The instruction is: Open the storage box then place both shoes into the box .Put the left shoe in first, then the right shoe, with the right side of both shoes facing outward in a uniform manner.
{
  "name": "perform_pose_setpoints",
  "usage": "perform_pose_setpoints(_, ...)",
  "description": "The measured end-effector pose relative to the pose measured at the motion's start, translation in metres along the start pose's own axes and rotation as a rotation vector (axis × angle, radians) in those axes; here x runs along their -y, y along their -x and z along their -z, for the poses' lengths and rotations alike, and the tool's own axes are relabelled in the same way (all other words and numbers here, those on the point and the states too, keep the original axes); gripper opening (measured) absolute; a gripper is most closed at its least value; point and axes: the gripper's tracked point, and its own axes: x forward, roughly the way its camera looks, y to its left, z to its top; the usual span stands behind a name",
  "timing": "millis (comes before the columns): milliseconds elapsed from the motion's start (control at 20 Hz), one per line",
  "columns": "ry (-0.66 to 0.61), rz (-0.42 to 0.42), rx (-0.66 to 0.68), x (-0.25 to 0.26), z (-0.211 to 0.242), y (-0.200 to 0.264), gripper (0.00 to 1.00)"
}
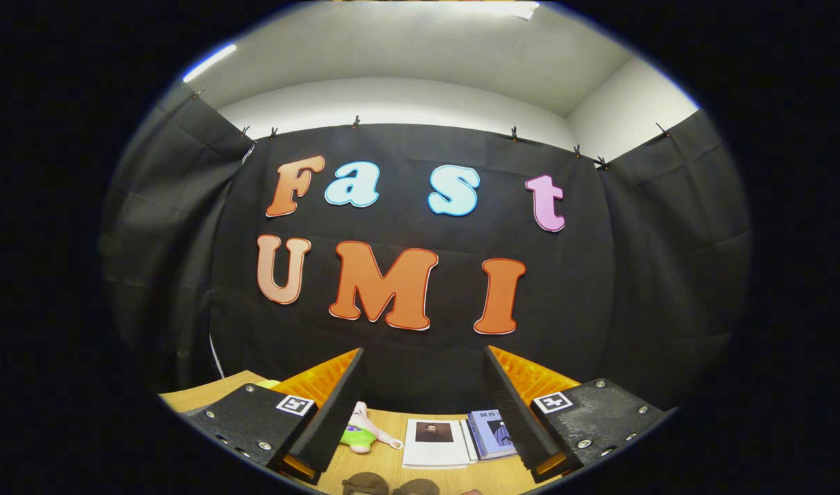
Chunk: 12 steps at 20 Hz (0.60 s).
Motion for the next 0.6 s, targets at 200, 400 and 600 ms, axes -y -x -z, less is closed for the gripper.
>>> perform_pose_setpoints(200,0.002,-0.007,-0.007,-0.003,-0.001,-0.001,1.0)
perform_pose_setpoints(400,-0.027,-0.025,-0.019,-0.006,-0.005,0.0,1.0)
perform_pose_setpoints(600,-0.074,-0.059,-0.072,-0.012,0.005,0.0,0.99)
